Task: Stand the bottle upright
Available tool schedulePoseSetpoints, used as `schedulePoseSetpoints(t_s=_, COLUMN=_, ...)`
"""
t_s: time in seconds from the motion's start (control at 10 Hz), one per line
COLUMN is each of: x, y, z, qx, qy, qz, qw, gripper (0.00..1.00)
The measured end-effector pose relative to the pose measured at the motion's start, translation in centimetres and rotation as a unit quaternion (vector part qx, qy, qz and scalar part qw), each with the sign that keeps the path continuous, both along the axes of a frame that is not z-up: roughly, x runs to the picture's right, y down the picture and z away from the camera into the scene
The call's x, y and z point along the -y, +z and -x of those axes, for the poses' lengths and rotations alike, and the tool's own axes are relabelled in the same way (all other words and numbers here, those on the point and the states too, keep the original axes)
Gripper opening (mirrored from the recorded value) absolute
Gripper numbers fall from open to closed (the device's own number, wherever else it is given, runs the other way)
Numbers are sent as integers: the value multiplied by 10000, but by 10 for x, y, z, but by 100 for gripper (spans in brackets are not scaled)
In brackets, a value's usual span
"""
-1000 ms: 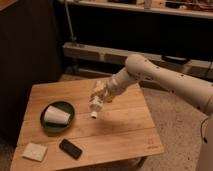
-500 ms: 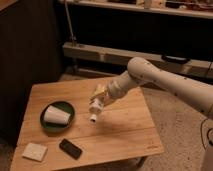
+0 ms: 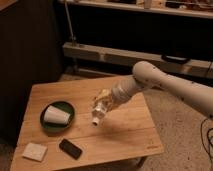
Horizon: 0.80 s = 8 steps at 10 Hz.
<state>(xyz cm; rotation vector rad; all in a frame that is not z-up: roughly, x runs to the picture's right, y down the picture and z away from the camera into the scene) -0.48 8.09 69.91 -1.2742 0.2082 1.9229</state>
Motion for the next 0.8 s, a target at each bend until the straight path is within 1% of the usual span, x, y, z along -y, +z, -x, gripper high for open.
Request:
schedulePoseSetpoints(t_s=0.2, x=-3, y=7, z=-1, qx=74, qy=153, qz=172, qw=9997, gripper=0)
schedulePoseSetpoints(t_s=0.4, x=-4, y=17, z=2, qx=129, qy=202, qz=277, qw=9993, gripper=0)
schedulePoseSetpoints(t_s=0.6, x=-4, y=23, z=2, qx=70, qy=219, qz=448, qw=9987, gripper=0)
schedulePoseSetpoints(t_s=0.8, x=-4, y=25, z=-3, qx=-25, qy=191, qz=576, qw=9982, gripper=0)
